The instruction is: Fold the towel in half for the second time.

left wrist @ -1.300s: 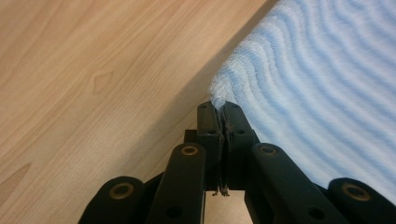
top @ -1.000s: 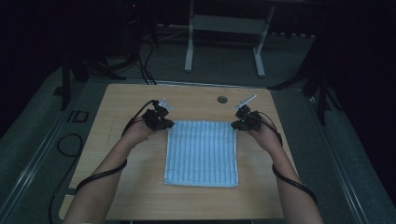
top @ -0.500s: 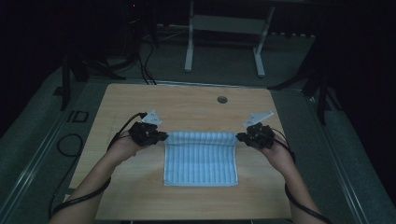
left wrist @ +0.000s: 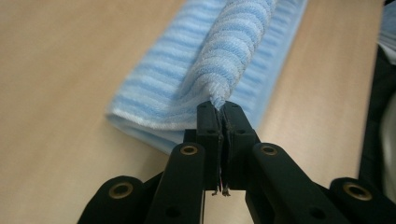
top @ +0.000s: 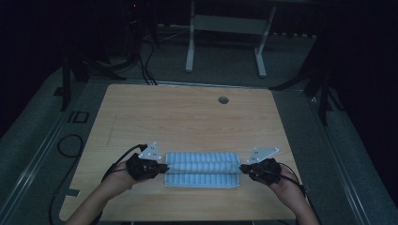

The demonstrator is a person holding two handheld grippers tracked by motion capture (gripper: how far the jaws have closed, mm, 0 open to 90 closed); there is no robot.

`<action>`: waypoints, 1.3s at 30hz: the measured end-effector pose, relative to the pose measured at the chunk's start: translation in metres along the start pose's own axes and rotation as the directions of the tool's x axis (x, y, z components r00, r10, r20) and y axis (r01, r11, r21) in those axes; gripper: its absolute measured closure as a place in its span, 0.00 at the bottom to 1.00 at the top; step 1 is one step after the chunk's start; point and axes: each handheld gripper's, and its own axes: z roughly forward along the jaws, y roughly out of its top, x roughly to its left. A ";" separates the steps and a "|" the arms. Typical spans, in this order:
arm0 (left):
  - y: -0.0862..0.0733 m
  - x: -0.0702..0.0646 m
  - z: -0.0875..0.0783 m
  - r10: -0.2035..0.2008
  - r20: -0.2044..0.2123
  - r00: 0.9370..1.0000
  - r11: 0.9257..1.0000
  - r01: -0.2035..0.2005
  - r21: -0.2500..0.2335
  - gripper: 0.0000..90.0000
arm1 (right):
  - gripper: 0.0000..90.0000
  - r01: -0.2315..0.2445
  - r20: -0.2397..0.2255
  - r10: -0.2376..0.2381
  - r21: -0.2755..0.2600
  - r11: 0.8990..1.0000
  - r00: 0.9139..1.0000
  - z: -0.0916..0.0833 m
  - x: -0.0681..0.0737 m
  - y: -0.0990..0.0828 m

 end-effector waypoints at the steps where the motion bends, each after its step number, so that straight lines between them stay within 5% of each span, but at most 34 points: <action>1: -0.004 -0.001 0.004 0.000 0.005 1.000 1.000 0.000 0.017 0.96 | 0.96 -0.009 -0.008 0.009 -0.001 1.000 1.000 0.001 0.002 -0.003; 9: -0.022 -0.005 0.023 -0.026 0.018 1.000 0.996 0.024 0.083 0.92 | 0.95 -0.037 -0.073 0.040 0.042 0.998 0.997 0.018 0.015 -0.023; 13: -0.027 -0.004 0.020 -0.031 0.032 0.999 0.989 0.026 0.143 0.71 | 0.81 -0.056 -0.110 0.062 0.060 0.997 0.992 0.018 0.018 -0.031; 17: -0.021 0.005 0.006 -0.063 -0.011 0.998 0.993 0.064 0.102 0.65 | 0.74 -0.078 -0.094 0.079 0.013 0.997 0.992 0.004 0.014 -0.029; 21: -0.005 0.007 0.005 -0.034 -0.035 0.999 0.996 0.037 0.079 0.59 | 0.74 -0.084 -0.053 0.082 -0.035 0.996 0.995 0.001 0.004 -0.017; 34: 0.014 0.016 0.063 -0.022 0.009 1.000 0.988 0.020 0.151 0.55 | 0.69 -0.070 -0.057 0.072 0.043 0.997 0.996 0.067 -0.017 0.007; 39: 0.013 0.021 0.066 -0.040 0.016 0.999 0.990 0.038 0.137 0.55 | 0.67 -0.080 -0.067 0.083 0.055 0.995 0.994 0.081 -0.025 0.004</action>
